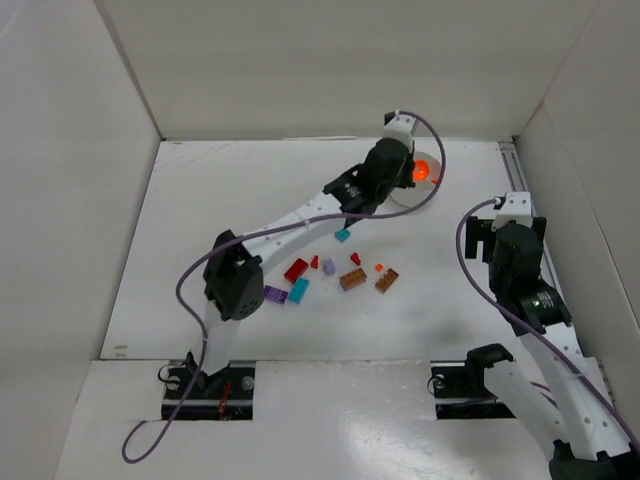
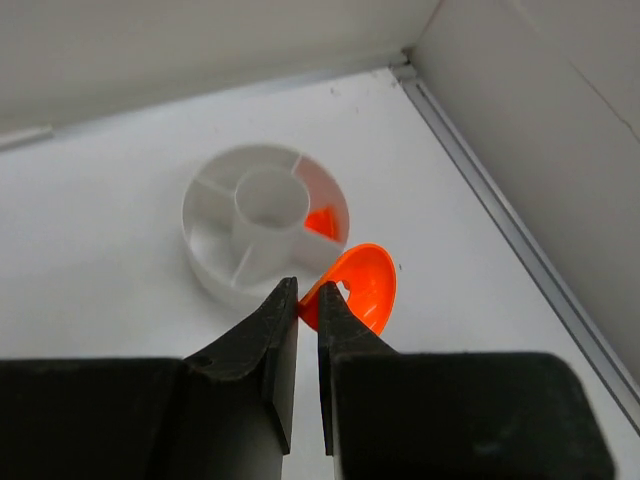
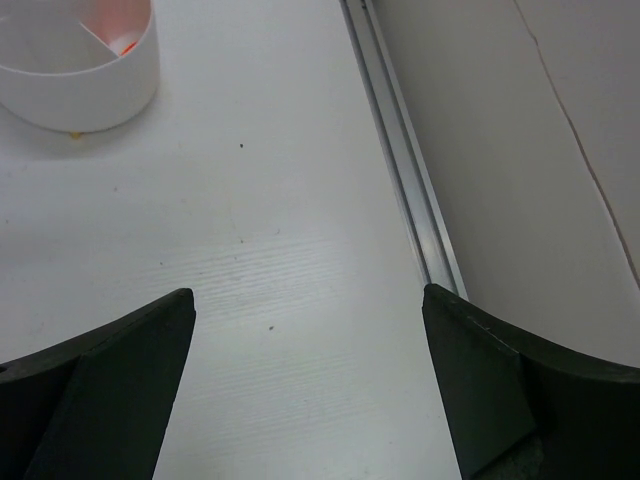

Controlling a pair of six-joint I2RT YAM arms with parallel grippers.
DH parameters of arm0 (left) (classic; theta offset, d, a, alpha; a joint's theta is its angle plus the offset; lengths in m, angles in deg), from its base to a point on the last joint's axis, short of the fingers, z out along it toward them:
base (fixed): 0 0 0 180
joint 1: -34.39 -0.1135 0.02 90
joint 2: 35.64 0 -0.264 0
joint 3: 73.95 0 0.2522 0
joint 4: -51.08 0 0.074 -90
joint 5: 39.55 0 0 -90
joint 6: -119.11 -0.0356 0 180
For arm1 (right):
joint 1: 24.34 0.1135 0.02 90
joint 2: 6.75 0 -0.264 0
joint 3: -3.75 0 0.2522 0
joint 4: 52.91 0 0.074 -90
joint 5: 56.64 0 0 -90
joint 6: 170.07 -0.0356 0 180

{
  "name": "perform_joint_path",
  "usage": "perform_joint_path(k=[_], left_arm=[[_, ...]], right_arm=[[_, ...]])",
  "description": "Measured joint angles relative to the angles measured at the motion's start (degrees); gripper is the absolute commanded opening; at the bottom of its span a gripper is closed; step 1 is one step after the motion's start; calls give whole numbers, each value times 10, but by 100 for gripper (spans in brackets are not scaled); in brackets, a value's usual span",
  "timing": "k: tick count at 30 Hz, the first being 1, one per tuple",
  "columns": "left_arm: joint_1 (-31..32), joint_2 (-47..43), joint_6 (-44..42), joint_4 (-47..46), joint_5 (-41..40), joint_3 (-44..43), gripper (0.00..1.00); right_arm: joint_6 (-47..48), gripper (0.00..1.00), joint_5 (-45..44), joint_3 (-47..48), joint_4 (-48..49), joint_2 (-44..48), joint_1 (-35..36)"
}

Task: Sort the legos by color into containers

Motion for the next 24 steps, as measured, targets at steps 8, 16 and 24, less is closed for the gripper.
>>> perform_joint_path(k=[8,16,24], left_arm=[[-40,213,-68,15,31,-287,0],[-65,301,-63,-132,64,-323,0],[-68,374,-57,-259,64,-328,0]], right_arm=[[-51,100,-45,-31,-43,39,-4],[-63,100,-68,-48,-51,85,-4],[-58,100,-72,-48,-51,78,-4]])
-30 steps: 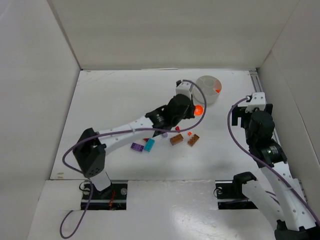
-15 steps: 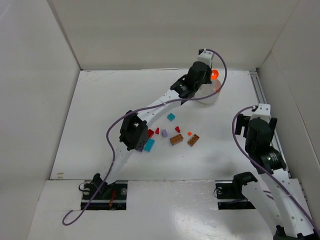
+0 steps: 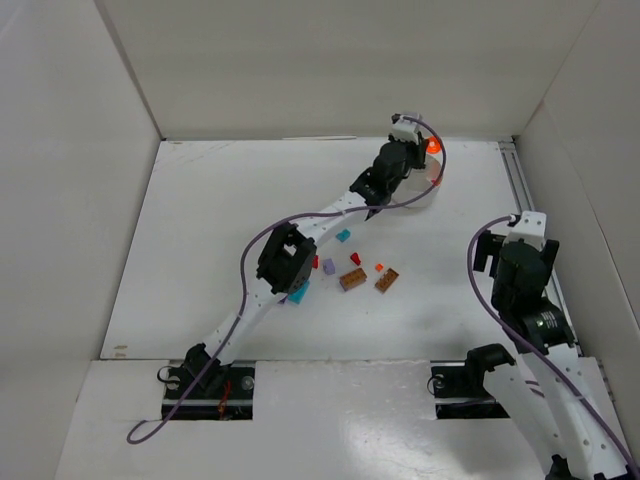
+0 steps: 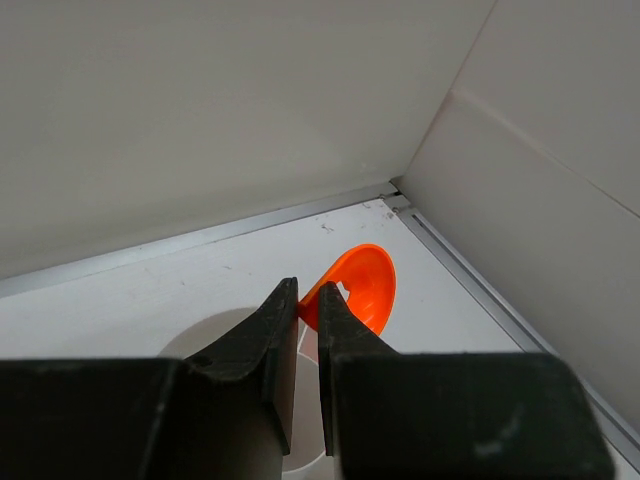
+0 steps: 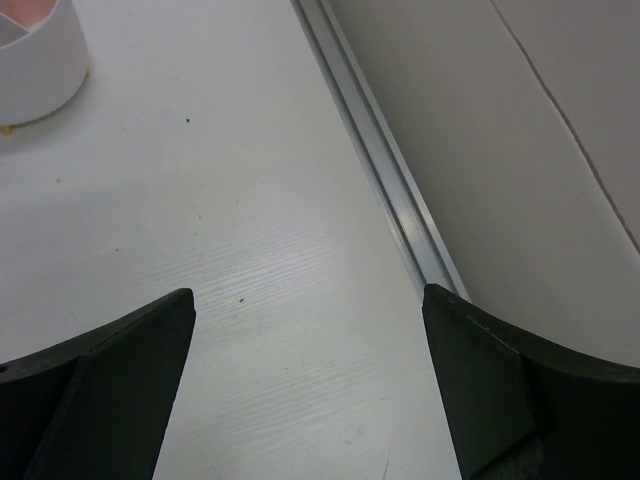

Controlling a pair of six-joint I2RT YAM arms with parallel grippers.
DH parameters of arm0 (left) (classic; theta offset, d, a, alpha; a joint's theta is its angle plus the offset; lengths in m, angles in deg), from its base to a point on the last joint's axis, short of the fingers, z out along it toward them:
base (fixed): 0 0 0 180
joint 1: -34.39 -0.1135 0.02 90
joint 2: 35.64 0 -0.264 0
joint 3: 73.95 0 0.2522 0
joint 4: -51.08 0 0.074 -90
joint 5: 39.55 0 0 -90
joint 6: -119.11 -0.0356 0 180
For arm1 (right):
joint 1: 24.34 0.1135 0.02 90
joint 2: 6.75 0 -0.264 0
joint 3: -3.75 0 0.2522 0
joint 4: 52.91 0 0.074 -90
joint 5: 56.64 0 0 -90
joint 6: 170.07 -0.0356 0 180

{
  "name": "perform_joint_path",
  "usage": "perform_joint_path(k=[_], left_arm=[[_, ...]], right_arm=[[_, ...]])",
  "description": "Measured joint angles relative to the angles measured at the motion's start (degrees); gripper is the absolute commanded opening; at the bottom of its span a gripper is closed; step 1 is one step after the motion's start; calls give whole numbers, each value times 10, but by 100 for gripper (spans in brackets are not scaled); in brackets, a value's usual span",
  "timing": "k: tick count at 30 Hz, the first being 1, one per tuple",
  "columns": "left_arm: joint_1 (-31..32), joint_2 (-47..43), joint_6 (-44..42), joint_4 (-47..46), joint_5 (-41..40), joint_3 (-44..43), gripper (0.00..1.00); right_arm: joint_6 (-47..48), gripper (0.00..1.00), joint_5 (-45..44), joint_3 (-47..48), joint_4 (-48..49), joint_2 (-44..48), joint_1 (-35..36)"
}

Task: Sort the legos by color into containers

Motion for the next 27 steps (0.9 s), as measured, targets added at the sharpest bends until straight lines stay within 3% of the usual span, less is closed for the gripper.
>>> perform_joint_path(k=[27], left_arm=[[25,77,-39,-137,-38,-21,0]], right_arm=[[28,100,18,-17,5,-30,0]])
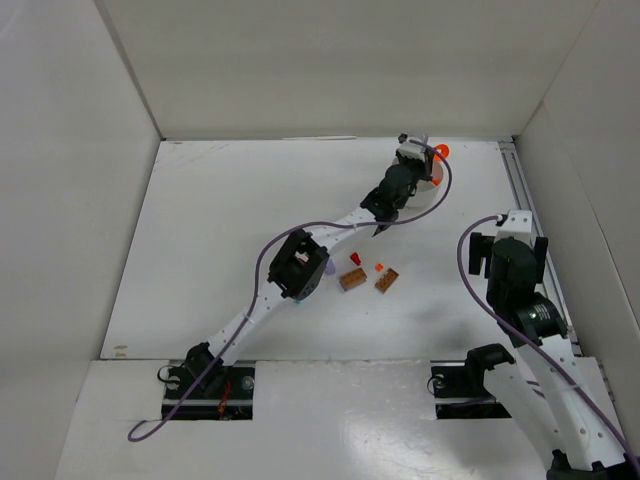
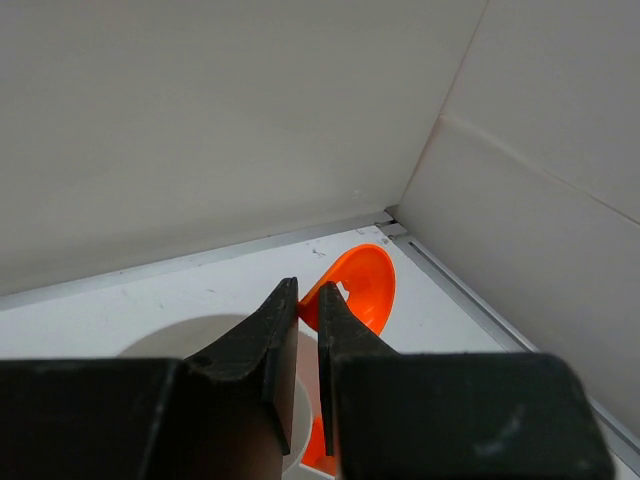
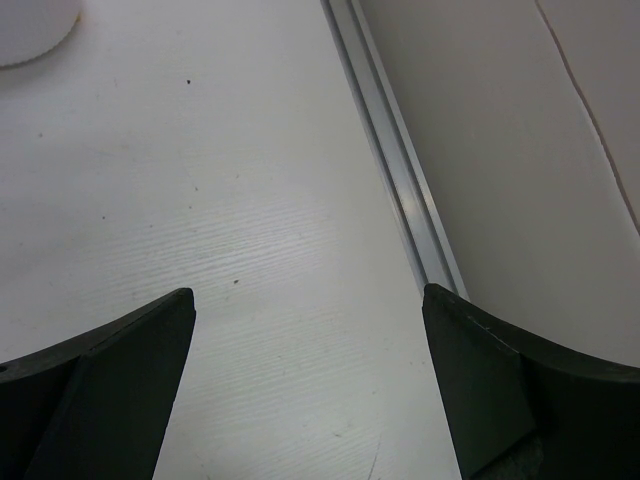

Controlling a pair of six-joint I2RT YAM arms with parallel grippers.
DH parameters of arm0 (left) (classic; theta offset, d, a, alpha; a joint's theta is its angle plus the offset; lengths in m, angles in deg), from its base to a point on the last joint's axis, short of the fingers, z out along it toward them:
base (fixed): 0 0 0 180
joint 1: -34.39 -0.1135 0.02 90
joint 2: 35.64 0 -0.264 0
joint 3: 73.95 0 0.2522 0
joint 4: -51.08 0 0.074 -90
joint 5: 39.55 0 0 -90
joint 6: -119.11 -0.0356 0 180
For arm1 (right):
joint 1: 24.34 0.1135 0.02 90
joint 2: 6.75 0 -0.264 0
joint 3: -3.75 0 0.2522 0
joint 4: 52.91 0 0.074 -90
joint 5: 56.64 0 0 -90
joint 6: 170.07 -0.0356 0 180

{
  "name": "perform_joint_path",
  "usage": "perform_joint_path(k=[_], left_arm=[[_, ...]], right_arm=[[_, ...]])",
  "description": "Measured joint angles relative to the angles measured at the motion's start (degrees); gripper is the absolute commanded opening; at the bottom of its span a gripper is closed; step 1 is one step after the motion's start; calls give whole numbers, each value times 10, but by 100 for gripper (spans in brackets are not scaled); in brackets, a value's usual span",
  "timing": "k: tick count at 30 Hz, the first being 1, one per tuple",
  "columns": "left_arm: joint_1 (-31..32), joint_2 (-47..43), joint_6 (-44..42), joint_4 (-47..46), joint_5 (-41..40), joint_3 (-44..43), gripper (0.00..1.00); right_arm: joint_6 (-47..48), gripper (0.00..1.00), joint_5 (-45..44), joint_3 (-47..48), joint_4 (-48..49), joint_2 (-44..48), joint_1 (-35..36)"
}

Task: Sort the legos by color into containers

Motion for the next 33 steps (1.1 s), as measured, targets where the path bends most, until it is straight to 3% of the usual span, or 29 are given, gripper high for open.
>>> perform_joint_path(k=[7,9,10,17,24,26,28,31,33], left_arm=[[0,37,0,-16,-2,-15,0],[0,42,0,-16,-2,-16,8],[0,44,-1,-17,-2,-17,24],[0,45,-3,-26,-4,-17,27],[0,35,-9,-39,-6,2,42],[0,24,-11,-38,-6,14,48],[0,8,-13,-37,-7,31,61],[0,-44,-18,-33,-6,85,100],[0,-92,-17,-29,-5,129,100]], right_arm=[[2,100,0,0,6,-5,0],[2,100,0,-1,7,-7,0],[2,100,0,-1,8,-8,0],[6,100,0,-1,9,-12,0],[15,100,0,-1,14,-16,0],[18,100,0,-1,16,-16,0],[24,100,3,-1,19,-16,0],[37,100,16,-2,28,-16,0],[45,100,23,-2,33,-16,-2]])
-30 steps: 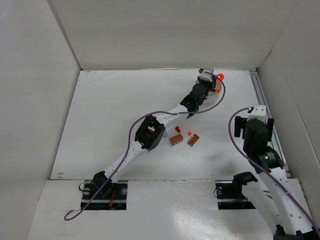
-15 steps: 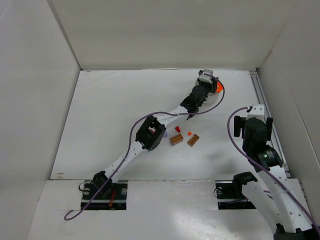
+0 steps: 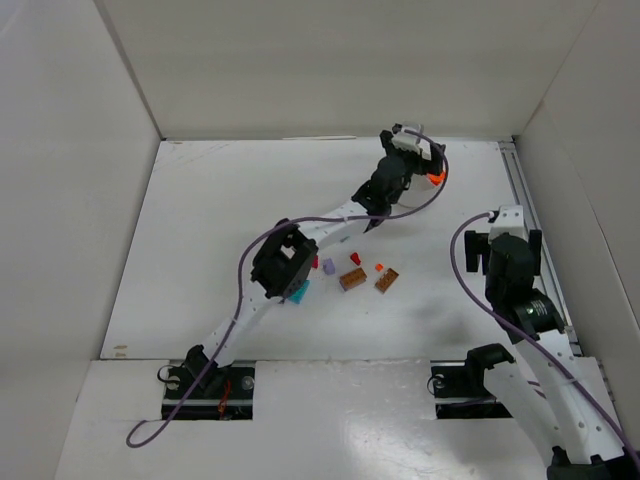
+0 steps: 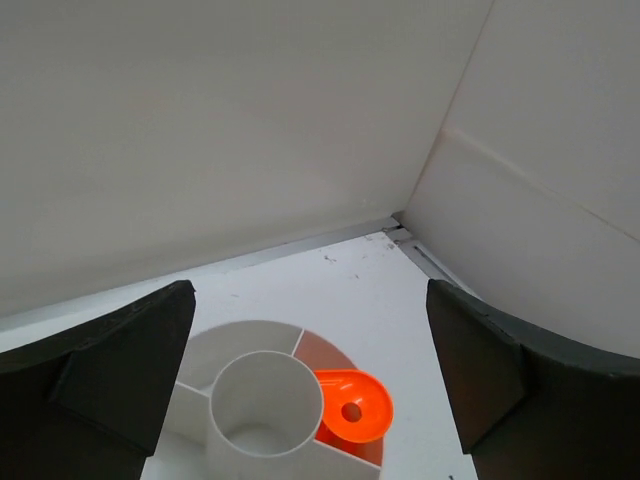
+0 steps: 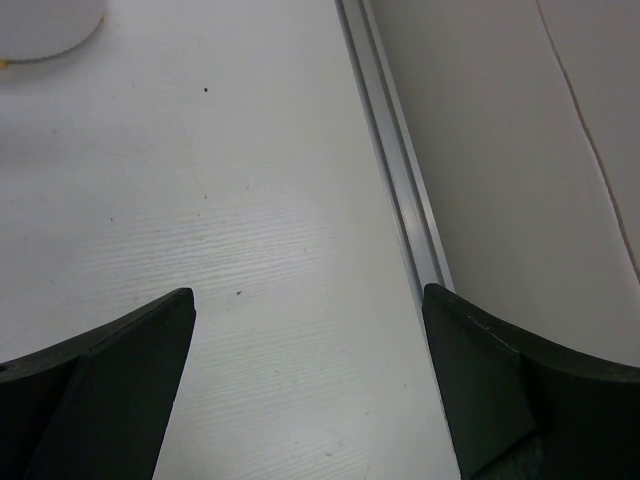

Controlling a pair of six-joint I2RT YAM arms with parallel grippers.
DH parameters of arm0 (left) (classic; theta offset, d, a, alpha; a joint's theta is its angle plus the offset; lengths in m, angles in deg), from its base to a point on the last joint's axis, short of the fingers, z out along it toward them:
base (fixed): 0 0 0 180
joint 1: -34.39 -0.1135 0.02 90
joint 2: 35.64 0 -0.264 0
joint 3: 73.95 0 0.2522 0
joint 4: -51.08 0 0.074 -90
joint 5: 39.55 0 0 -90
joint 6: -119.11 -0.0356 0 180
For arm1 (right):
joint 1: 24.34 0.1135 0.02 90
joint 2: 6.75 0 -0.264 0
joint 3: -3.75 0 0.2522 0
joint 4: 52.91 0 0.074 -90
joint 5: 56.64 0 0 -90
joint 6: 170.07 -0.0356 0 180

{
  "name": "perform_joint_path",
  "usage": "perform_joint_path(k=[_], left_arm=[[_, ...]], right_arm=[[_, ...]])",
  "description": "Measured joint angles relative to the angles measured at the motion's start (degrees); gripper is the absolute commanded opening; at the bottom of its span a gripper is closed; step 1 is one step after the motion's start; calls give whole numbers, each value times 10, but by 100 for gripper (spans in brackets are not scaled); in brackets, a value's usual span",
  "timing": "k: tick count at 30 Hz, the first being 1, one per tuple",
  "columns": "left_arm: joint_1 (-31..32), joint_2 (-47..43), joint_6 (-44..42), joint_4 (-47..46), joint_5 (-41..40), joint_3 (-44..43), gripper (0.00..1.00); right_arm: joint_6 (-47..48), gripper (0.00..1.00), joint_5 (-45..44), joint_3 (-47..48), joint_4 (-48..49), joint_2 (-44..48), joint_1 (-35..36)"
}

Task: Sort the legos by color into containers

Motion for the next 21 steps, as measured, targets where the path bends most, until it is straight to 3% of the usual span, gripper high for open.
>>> perform_joint_path(k=[4,10,13,16,18,21], left_arm=[[0,-147,-3,9,-2,134,100],[-19,-449,50,68,12,384,100],[-53,-597,87,102,18,519,100],[-74,-710,117,132,9,648,100],[-71,-763,138,155,9,727,100],[-63,-822,167,221,13,826,100]], right_arm=[[14,100,13,0,10,0,-2],[25,100,52,6,50,-32,-5],[18,96,94,49,60,-111,-13],[3,83,148,121,80,-219,-33],[-7,73,184,173,97,-289,-53],[-22,70,233,245,123,-386,-85]])
